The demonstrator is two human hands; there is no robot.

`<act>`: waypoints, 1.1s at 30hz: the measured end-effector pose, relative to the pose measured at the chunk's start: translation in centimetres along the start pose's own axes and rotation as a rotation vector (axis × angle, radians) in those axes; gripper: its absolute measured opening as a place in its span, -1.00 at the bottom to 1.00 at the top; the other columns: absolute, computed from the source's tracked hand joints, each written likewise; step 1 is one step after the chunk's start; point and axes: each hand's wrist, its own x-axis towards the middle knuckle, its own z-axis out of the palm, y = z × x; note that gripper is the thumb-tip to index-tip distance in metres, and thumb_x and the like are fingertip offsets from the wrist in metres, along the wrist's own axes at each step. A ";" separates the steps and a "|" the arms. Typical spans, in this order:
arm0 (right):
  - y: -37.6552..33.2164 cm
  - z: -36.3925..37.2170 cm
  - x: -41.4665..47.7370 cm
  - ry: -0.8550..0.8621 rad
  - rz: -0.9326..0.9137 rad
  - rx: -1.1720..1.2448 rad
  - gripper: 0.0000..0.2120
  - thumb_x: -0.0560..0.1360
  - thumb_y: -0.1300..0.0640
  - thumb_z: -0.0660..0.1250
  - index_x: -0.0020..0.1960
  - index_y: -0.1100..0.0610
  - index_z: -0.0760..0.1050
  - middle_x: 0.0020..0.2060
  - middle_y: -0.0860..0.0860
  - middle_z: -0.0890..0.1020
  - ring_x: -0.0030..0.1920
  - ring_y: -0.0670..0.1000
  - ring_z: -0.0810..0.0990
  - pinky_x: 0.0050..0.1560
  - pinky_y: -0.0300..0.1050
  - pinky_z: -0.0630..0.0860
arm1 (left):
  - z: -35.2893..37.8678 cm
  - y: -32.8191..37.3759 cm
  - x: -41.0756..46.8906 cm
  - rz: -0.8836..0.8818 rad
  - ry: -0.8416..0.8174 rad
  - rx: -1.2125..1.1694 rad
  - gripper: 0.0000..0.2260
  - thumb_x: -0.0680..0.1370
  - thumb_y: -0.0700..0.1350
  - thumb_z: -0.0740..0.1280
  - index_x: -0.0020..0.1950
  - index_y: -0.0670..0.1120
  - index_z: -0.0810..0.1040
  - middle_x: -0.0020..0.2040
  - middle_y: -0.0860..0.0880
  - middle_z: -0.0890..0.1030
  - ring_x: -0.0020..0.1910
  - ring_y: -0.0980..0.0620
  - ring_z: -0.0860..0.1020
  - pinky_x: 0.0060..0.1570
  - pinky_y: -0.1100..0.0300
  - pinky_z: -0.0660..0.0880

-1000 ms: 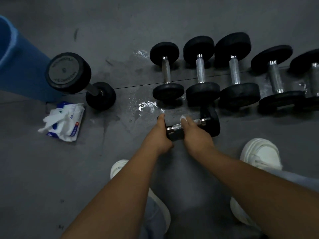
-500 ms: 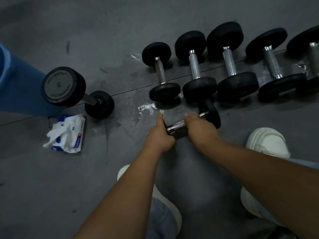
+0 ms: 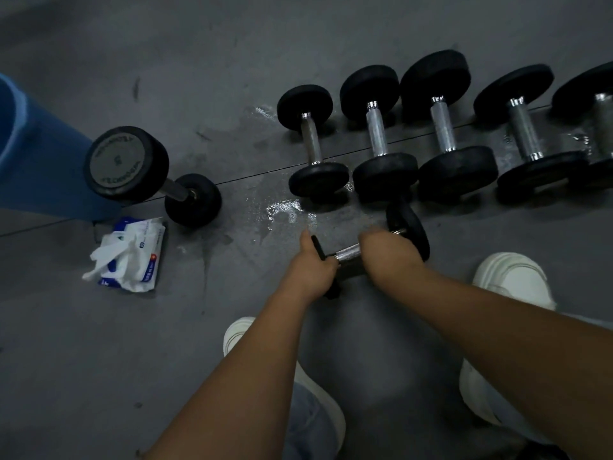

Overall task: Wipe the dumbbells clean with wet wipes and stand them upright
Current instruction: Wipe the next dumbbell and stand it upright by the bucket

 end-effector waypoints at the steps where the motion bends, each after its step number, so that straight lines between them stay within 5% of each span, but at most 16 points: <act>1: -0.6 0.2 -0.3 -0.012 -0.026 0.019 -0.78 0.54 0.23 0.15 0.13 0.12 0.48 0.10 0.13 0.56 0.11 0.17 0.58 0.03 -0.01 0.49 | 0.1 0.0 0.0 0.000 0.000 0.011 -0.27 0.60 -0.10 0.25 0.62 -0.03 -0.13 0.43 -0.23 0.41 0.31 -0.23 0.46 0.27 0.06 0.43; 7: -0.9 0.4 -0.4 0.028 0.032 0.089 -0.79 0.51 0.26 0.14 0.11 0.13 0.44 0.07 0.14 0.59 0.09 0.19 0.57 0.03 -0.01 0.48 | 0.0 0.2 0.0 -0.005 0.007 0.008 -0.31 0.60 -0.12 0.24 0.62 -0.05 -0.08 0.45 -0.22 0.40 0.36 -0.20 0.43 0.27 0.11 0.36; 12: -1.4 1.1 -0.3 0.021 -0.121 0.245 -0.62 0.47 0.23 0.22 0.27 0.05 0.48 0.19 0.09 0.57 0.21 0.15 0.54 0.18 0.04 0.48 | 0.1 0.0 0.3 -0.006 0.000 0.010 -0.31 0.60 -0.12 0.23 0.62 -0.04 -0.10 0.41 -0.24 0.43 0.31 -0.22 0.47 0.25 0.05 0.39; 15: -0.9 1.7 -0.2 -0.085 -0.106 0.097 -0.72 0.52 0.22 0.18 0.20 0.08 0.48 0.18 0.09 0.52 0.23 0.14 0.49 0.15 0.03 0.48 | 0.1 0.0 0.2 -0.012 -0.001 0.019 -0.31 0.60 -0.10 0.24 0.62 -0.04 -0.09 0.42 -0.24 0.42 0.32 -0.21 0.46 0.25 0.07 0.37; 20: -0.7 0.2 1.0 0.118 -0.145 0.286 -0.68 0.45 0.29 0.22 0.16 0.11 0.53 0.09 0.13 0.58 0.11 0.16 0.54 0.10 -0.04 0.48 | 0.1 0.0 0.3 -0.003 0.006 0.019 -0.31 0.59 -0.10 0.25 0.61 -0.04 -0.07 0.38 -0.24 0.45 0.28 -0.21 0.48 0.25 0.03 0.42; 24: -0.5 0.9 0.2 -0.092 -0.197 0.031 -0.76 0.49 0.22 0.22 0.11 0.09 0.54 0.11 0.13 0.52 0.12 0.18 0.53 0.05 -0.04 0.46 | 0.2 0.0 0.0 0.003 -0.001 0.015 -0.32 0.59 -0.10 0.26 0.60 -0.04 -0.05 0.37 -0.23 0.45 0.27 -0.21 0.48 0.22 0.05 0.41; 28: -0.6 0.4 -0.6 0.198 0.075 0.468 -0.84 0.47 0.28 0.22 -0.13 0.17 0.58 -0.12 0.09 0.61 -0.08 0.10 0.56 -0.12 -0.12 0.42 | 0.1 -0.1 0.2 -0.005 0.006 0.001 -0.34 0.59 -0.09 0.26 0.59 -0.04 -0.02 0.33 -0.23 0.48 0.24 -0.20 0.49 0.21 0.07 0.42; 30: -0.9 2.5 -2.1 0.040 0.323 0.772 -0.83 0.53 0.32 0.19 -0.14 0.24 0.54 -0.11 0.16 0.61 -0.17 0.12 0.56 -0.13 -0.04 0.46 | 0.0 0.1 0.4 0.000 0.006 -0.007 -0.36 0.59 -0.10 0.26 0.59 -0.05 0.01 0.33 -0.20 0.48 0.23 -0.17 0.50 0.11 0.15 0.38; 32: -1.2 3.9 -2.6 -0.183 0.727 1.502 -0.77 0.56 0.43 0.06 -0.07 0.24 0.45 -0.03 0.20 0.53 -0.19 0.06 0.53 -0.10 -0.04 0.55 | 0.0 0.0 0.3 0.009 0.002 0.004 -0.37 0.60 -0.11 0.26 0.58 -0.05 0.01 0.34 -0.20 0.48 0.23 -0.16 0.50 0.09 0.18 0.38; 33: -0.8 4.3 -2.0 -0.160 0.888 1.829 -0.75 0.56 0.47 0.01 -0.05 0.27 0.42 -0.01 0.21 0.49 -0.13 0.06 0.52 0.00 -0.10 0.57 | 0.0 -0.1 0.2 0.010 0.000 0.009 -0.37 0.60 -0.10 0.25 0.59 -0.04 -0.01 0.35 -0.20 0.47 0.24 -0.18 0.49 0.13 0.14 0.41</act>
